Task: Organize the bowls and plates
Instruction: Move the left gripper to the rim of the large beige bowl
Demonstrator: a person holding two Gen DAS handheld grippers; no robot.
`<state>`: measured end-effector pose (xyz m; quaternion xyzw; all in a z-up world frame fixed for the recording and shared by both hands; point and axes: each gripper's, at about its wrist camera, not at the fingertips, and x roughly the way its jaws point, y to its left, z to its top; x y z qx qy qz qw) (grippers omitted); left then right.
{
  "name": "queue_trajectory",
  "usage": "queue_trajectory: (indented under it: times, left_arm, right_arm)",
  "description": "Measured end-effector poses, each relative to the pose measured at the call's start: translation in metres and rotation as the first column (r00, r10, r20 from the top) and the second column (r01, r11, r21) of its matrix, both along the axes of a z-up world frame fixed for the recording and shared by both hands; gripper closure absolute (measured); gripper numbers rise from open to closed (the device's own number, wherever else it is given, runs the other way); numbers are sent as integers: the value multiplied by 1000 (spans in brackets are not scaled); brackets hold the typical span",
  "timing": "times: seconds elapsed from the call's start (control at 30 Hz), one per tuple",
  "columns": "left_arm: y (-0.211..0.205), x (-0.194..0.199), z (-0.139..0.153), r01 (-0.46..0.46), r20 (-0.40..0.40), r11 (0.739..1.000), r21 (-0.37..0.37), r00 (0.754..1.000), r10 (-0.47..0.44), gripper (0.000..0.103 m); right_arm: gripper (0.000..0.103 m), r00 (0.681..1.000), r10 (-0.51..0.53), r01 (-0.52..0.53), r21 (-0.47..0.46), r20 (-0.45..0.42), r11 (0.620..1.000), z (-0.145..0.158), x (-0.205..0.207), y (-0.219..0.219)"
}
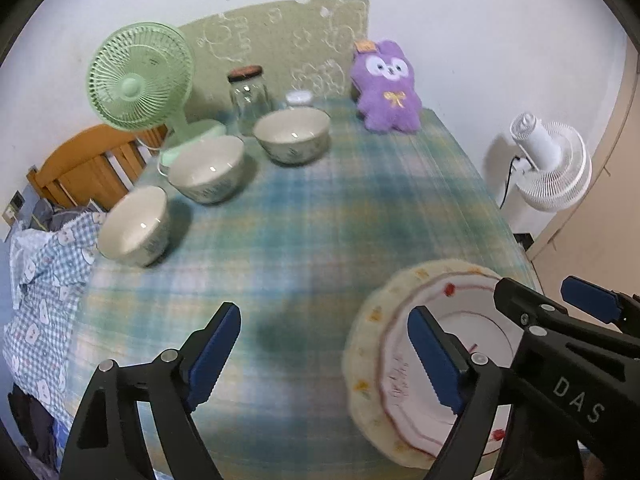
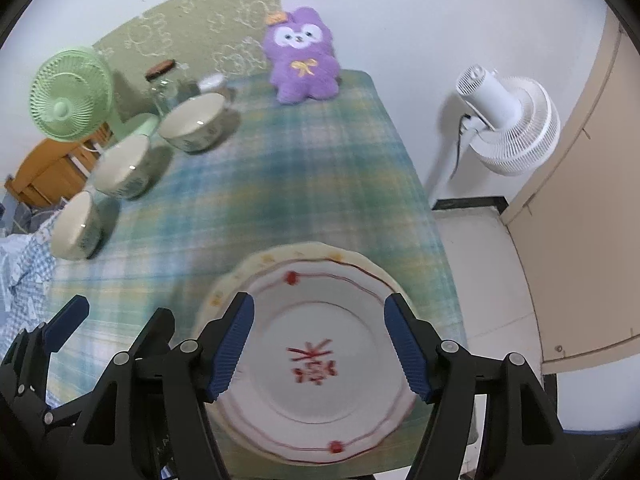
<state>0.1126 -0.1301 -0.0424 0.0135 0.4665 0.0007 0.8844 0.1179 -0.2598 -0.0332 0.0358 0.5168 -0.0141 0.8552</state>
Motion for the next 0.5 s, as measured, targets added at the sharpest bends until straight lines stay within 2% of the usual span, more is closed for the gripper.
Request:
queue_trajectory:
  times: [0.27, 0.5]
  left_arm:
    - [59, 13, 24, 19, 39, 1000, -4, 999, -19, 15]
    - [117, 30, 31, 31, 56, 999, -18, 998, -30, 16]
  right_arm:
    - [32, 999, -18, 18, 5, 39, 1000, 24, 9, 54]
    - [32, 996, -34, 34, 7, 84, 999, 34, 20, 115]
